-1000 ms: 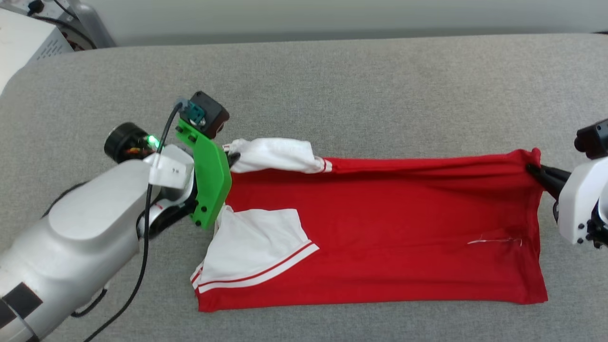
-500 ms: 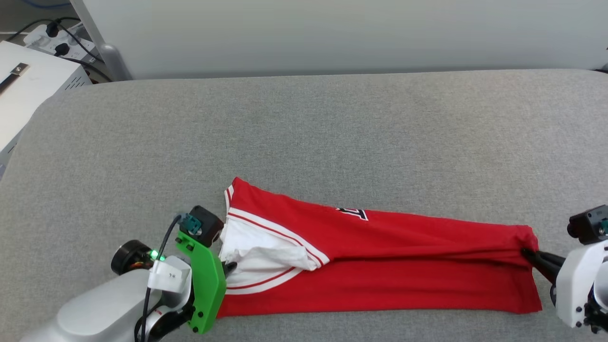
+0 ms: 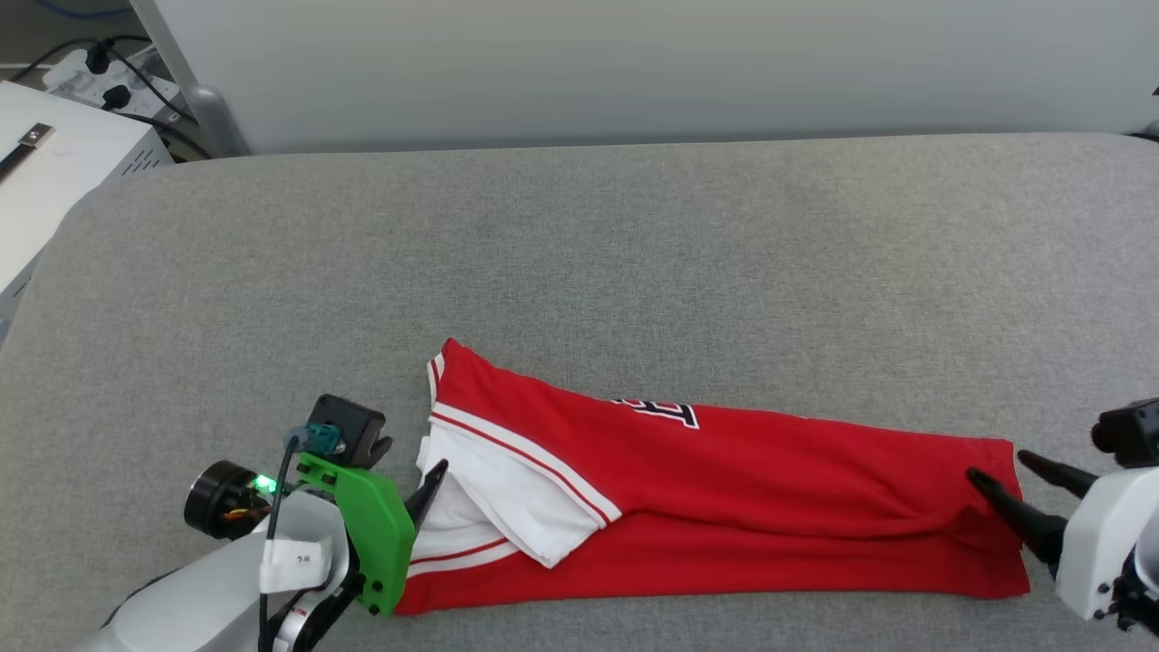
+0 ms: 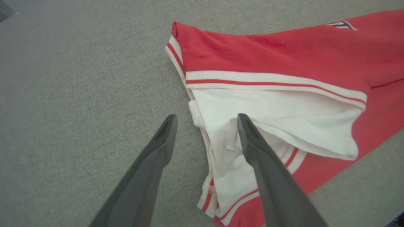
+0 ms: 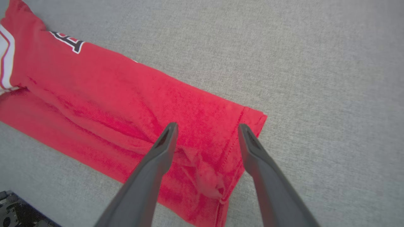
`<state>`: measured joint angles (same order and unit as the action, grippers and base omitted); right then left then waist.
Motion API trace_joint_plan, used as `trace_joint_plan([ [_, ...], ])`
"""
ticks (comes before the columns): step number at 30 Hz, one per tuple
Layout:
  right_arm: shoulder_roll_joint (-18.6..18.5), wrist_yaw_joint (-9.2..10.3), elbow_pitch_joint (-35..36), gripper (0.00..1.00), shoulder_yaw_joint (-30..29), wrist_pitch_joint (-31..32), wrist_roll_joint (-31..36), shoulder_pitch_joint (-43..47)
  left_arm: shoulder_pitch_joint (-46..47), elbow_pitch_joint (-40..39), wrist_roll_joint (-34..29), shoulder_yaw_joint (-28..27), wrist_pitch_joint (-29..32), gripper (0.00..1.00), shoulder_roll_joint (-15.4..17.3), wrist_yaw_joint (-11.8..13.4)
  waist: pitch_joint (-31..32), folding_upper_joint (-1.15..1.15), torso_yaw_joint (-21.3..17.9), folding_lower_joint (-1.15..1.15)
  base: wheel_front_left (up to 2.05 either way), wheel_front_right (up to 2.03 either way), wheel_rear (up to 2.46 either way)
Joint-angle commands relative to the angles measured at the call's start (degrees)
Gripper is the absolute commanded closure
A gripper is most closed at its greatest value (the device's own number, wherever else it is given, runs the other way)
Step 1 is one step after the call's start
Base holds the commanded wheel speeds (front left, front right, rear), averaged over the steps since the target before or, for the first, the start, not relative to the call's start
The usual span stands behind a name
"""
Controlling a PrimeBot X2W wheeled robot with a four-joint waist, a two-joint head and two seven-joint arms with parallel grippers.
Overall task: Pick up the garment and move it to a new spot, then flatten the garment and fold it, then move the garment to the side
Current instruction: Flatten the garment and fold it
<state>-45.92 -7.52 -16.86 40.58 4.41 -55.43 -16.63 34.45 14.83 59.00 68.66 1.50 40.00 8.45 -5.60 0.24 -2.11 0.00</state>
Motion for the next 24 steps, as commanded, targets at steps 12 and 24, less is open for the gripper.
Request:
trace_joint_plan([
  [12,-5.17,0.03,4.25,0.0,-15.17,5.17,-10.54,7.94,-4.96,-4.6,-5.14,-6.58,-15.12,0.0,0.03,13.18,1.28,-0.24,1.95,0.0,0.0,0.0,0.0],
  [24,-2.7,0.03,-0.25,0.0,-16.89,13.73,-18.14,11.97,-11.2,-8.2,-19.64,-20.04,-16.48,0.0,-6.57,18.89,-2.23,-0.24,5.28,0.0,0.0,0.0,0.0],
])
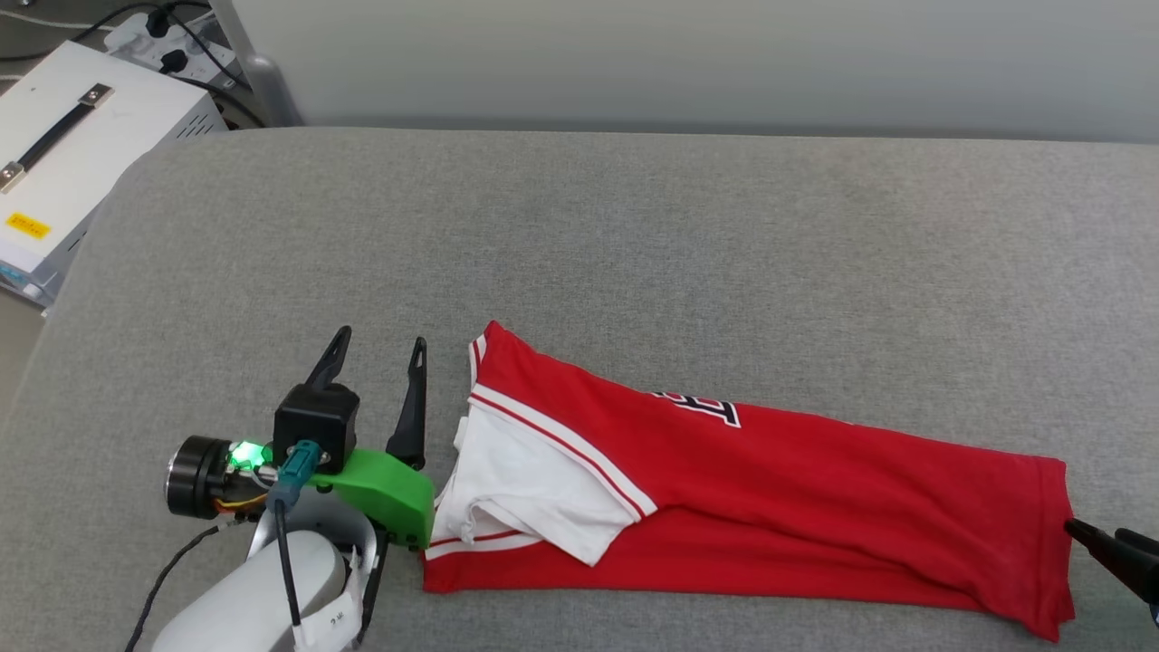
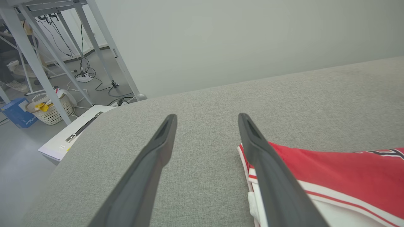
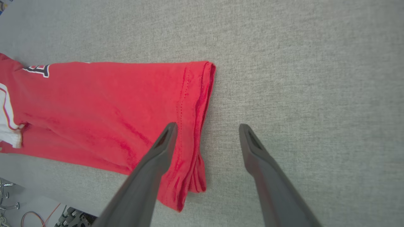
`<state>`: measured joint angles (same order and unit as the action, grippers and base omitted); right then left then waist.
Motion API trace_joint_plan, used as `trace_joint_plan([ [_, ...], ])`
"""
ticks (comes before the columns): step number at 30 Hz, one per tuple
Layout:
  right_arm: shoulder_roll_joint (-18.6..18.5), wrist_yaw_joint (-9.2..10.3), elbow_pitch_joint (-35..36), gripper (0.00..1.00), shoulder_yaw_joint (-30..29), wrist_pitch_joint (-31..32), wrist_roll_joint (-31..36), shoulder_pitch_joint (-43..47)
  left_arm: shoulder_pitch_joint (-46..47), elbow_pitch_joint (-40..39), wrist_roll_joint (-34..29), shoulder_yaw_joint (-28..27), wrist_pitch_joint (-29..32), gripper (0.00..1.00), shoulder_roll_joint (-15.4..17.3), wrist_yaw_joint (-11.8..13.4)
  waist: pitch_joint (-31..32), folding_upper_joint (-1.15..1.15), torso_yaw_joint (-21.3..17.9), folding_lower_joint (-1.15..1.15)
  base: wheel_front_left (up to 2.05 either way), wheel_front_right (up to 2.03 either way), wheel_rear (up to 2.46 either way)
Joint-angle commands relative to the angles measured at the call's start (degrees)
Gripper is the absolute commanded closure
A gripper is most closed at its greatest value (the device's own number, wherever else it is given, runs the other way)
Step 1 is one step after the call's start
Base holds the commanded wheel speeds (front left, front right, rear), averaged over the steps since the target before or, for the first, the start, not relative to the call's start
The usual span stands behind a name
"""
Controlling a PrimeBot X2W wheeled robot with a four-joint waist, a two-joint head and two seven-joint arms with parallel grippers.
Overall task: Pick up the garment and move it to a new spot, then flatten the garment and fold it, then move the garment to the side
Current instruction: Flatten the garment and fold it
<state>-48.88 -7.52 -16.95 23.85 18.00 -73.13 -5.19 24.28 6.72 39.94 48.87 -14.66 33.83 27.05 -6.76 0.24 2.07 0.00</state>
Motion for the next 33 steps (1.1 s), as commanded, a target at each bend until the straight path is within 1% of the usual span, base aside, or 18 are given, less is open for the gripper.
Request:
trace_joint_plan([
  [1,0.63,0.03,-0.54,0.0,-0.03,0.31,-0.52,0.49,-1.61,-0.33,-1.76,-1.55,-0.32,0.0,-1.25,0.32,-1.36,-0.24,1.4,0.0,0.0,0.0,0.0],
  [3,1.38,0.03,-1.57,0.0,0.41,0.7,-0.43,0.25,-3.08,-0.69,-4.97,-4.33,-0.32,0.0,-3.13,0.09,-2.09,-0.24,2.09,0.0,0.0,0.0,0.0],
  [4,2.5,0.03,-2.69,0.0,1.14,1.55,-0.72,-0.31,-4.98,-0.72,-8.57,-7.62,-0.33,0.0,-5.46,-0.68,-2.71,-0.24,2.68,0.0,0.0,0.0,0.0],
  [6,3.38,0.03,-3.11,0.0,2.06,2.48,-1.0,-0.69,-6.23,-0.69,-10.82,-9.89,-0.33,0.0,-7.13,-1.22,-3.05,-0.24,3.0,0.0,0.0,0.0,0.0],
  [7,4.29,0.03,-3.18,0.0,2.99,3.19,-1.28,-1.15,-7.46,-0.62,-12.92,-11.93,-0.33,0.0,-8.9,-1.91,-3.37,-0.24,3.27,0.0,0.0,0.0,0.0],
  [8,4.81,0.03,-3.1,0.0,3.57,3.49,-1.33,-1.45,-8.12,-0.67,-13.94,-13.2,-0.33,0.0,-9.96,-2.29,-3.51,-0.24,3.36,0.0,0.0,0.0,0.0],
  [14,8.01,0.03,-2.51,0.0,6.01,4.42,-2.36,-3.16,-11.3,-0.26,-19.51,-18.2,-0.33,0.0,-14.79,-5.0,-3.76,-0.24,3.67,0.0,0.0,0.0,0.0],
  [20,9.51,0.03,-2.53,0.0,8.19,4.63,-2.98,-4.64,-13.91,0.06,-23.69,-22.2,-0.33,0.0,-18.28,-8.28,-3.77,-0.24,3.88,0.0,0.0,0.0,0.0],
  [21,9.67,0.03,-2.52,0.33,8.39,4.5,-3.08,-4.86,-14.21,0.08,-24.26,-22.75,-0.33,0.0,-18.68,-8.73,-3.75,-0.24,3.91,0.0,0.0,0.0,0.0],
  [22,9.8,0.03,-2.47,0.75,8.66,4.32,-3.14,-5.11,-14.59,0.11,-24.94,-23.38,-0.33,0.0,-19.15,-9.29,-3.73,-0.24,3.93,0.0,0.0,0.0,0.0],
  [23,9.84,0.03,-2.38,1.0,8.9,4.16,-3.16,-5.3,-14.88,0.1,-25.44,-23.86,-0.33,0.0,-19.53,-9.71,-3.71,-0.24,3.96,0.0,0.0,0.0,0.0],
  [27,9.7,0.03,-2.47,1.0,9.75,3.36,-3.4,-5.85,-16.18,-0.05,-27.62,-25.73,-0.33,0.0,-20.98,-11.38,-3.22,-0.24,3.98,0.0,0.0,0.0,0.0],
  [33,6.97,0.03,-4.24,1.0,9.21,1.61,-3.76,-6.29,-18.41,-0.12,-29.97,-28.06,-0.33,0.0,-22.54,-13.56,-1.7,-0.24,3.62,0.0,0.0,0.0,0.0],
])
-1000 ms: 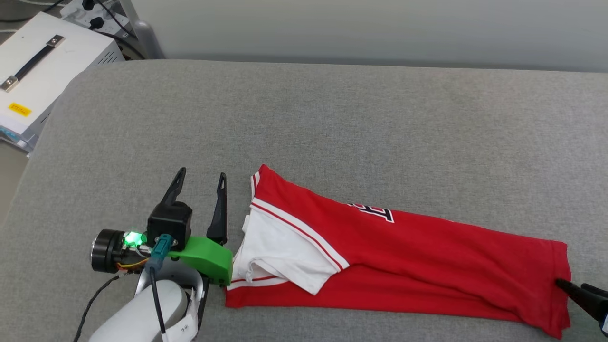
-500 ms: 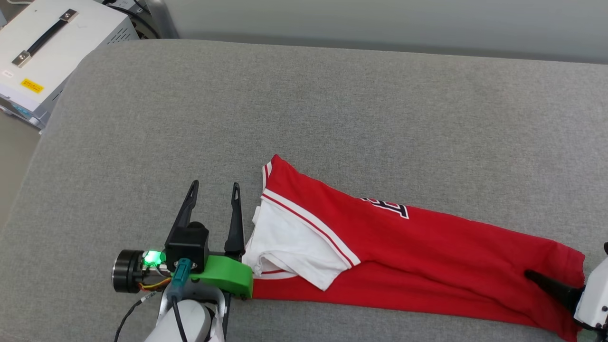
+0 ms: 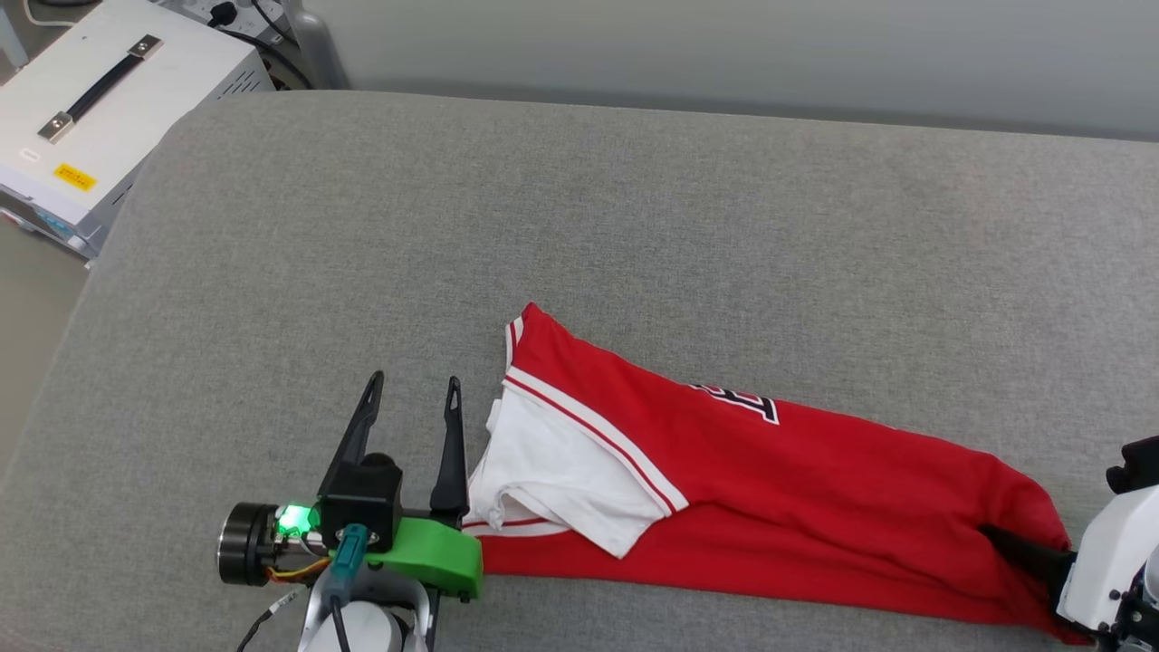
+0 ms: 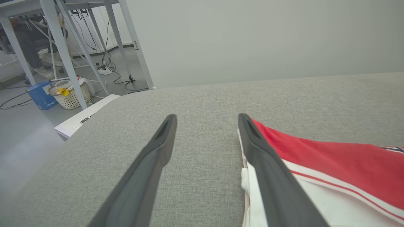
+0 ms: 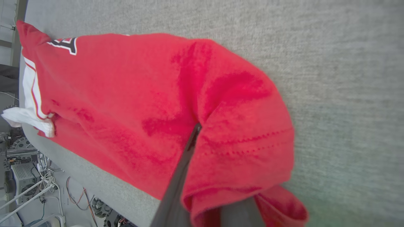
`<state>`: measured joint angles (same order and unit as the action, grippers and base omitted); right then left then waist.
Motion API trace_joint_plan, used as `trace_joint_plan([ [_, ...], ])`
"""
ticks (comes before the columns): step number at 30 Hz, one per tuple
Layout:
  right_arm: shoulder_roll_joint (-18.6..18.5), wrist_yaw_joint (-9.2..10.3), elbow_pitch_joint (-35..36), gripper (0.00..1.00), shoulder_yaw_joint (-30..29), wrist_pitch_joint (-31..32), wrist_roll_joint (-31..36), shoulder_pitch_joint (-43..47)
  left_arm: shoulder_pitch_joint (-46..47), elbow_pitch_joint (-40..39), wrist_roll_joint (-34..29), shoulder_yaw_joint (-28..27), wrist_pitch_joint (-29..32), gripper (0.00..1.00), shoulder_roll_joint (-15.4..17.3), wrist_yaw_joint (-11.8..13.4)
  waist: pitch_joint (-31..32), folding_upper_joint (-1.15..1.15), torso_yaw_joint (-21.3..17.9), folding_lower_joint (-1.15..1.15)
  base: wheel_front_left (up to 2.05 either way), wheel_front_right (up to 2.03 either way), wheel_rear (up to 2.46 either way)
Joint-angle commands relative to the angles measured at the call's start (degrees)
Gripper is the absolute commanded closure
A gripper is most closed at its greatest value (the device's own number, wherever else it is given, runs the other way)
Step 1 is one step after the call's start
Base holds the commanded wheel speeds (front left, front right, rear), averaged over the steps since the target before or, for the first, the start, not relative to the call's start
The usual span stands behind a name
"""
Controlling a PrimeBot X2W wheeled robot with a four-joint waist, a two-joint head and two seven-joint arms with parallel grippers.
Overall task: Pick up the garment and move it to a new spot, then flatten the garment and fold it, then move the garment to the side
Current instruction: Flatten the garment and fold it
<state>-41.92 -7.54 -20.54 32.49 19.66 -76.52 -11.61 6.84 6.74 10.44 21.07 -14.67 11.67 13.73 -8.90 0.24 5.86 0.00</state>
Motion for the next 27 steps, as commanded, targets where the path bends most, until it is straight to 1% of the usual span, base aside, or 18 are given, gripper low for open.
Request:
trace_joint_plan([
  [1,-0.78,0.05,-0.95,1.0,0.33,-0.24,-0.52,0.12,-1.37,-0.26,-0.81,-0.71,-0.32,0.0,-0.6,-0.56,0.77,-0.24,-0.24,0.0,0.0,0.0,0.0],
  [10,-8.11,0.05,-2.59,1.0,-1.41,0.04,-0.17,0.2,-4.59,-0.51,-2.75,-3.67,-0.32,0.0,-2.17,-3.04,2.87,-0.24,-1.22,0.0,0.0,0.0,0.0],
  [16,-11.33,0.05,-2.25,1.0,-1.01,3.0,-0.02,0.39,-5.29,-0.09,-3.84,-4.83,-0.32,0.0,-3.15,-4.5,3.82,-0.24,-1.5,0.0,0.0,0.0,0.0],
  [21,-11.19,0.05,2.3,1.0,-1.4,4.3,-1.38,0.13,-5.8,0.23,-4.67,-5.55,-0.32,0.0,-3.66,-5.49,4.81,-0.24,-1.55,0.0,0.0,0.0,0.0],
  [27,-9.56,0.05,9.81,1.0,-0.75,6.49,-1.51,-0.83,-6.23,0.35,-5.47,-5.97,-0.33,0.0,-4.4,-6.51,5.35,-0.24,-1.04,0.0,0.0,0.0,0.0],
])
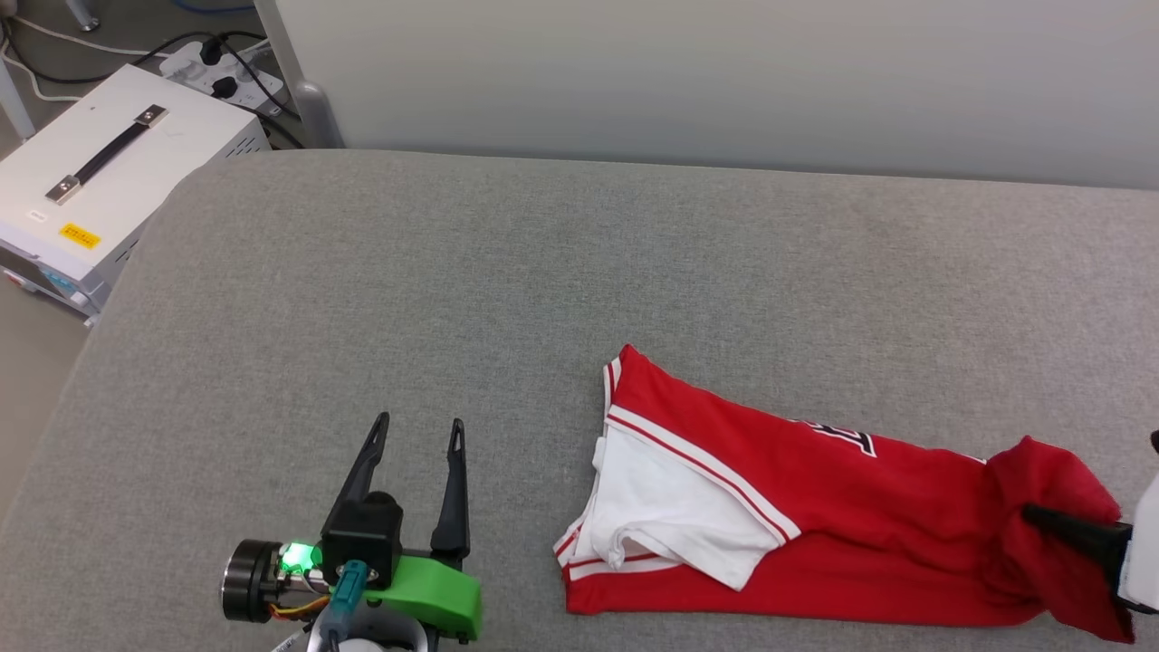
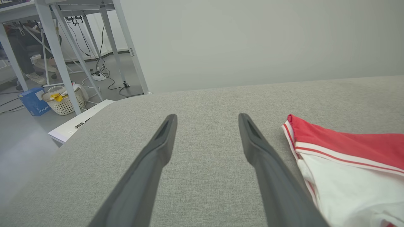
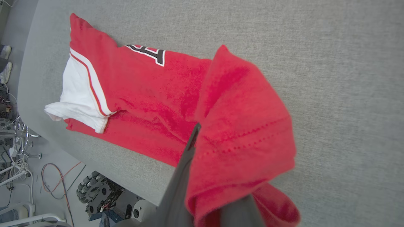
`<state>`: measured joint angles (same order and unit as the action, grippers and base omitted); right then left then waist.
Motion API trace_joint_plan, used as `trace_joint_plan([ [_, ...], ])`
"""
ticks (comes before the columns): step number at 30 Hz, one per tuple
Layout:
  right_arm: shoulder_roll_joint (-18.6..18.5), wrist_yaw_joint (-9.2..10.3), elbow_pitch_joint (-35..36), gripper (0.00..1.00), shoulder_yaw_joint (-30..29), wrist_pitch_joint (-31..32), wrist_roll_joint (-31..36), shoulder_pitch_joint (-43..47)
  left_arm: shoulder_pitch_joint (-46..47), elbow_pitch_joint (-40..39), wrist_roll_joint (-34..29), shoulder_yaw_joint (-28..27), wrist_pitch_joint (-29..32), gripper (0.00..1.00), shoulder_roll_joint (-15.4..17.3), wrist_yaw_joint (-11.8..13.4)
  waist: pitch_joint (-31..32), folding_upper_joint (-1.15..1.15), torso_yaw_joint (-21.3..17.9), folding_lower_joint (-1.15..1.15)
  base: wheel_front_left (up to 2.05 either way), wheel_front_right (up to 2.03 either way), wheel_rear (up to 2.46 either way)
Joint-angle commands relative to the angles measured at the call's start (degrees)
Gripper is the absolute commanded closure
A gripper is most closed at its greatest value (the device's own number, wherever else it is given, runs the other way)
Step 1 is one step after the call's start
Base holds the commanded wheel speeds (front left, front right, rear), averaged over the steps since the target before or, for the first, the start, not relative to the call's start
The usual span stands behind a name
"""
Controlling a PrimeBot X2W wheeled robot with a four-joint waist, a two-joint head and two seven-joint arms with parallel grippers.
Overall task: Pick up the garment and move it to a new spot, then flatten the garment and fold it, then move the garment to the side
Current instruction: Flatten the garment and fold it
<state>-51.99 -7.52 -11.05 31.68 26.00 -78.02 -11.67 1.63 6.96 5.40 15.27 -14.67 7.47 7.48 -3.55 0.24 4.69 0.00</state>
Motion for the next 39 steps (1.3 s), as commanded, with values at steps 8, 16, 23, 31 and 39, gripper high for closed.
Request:
trace_joint_plan([
  [8,6.85,0.03,4.24,1.0,3.1,4.21,4.82,-6.73,-0.08,0.0,-1.3,-0.48,-0.33,0.0,-1.28,-1.23,-1.66,-0.24,1.36,0.0,0.0,0.0,0.0],
  [16,16.18,0.03,0.85,1.0,8.32,6.76,11.02,-15.04,1.81,0.09,-1.9,-0.56,-0.33,0.0,-2.35,-1.89,-3.54,-0.24,2.92,0.0,0.0,0.0,0.0],
  [23,23.34,0.03,-5.19,1.0,12.67,5.23,15.65,-20.35,2.71,0.25,-2.33,-0.71,-0.33,0.0,-2.96,-2.15,-4.87,-0.24,3.92,0.0,0.0,0.0,0.0],
  [31,29.18,0.03,-15.31,1.0,15.74,0.25,20.93,-23.08,3.95,0.38,-2.64,-0.26,-0.33,0.0,-3.63,-2.19,-6.63,-0.24,4.73,0.0,0.0,0.0,0.0],
  [39,30.63,0.03,-18.63,0.94,19.32,-3.78,20.92,-22.79,3.71,1.39,-2.61,-0.16,-0.33,0.0,-4.0,-2.33,-5.62,-0.24,4.39,0.0,0.0,0.0,0.0],
])
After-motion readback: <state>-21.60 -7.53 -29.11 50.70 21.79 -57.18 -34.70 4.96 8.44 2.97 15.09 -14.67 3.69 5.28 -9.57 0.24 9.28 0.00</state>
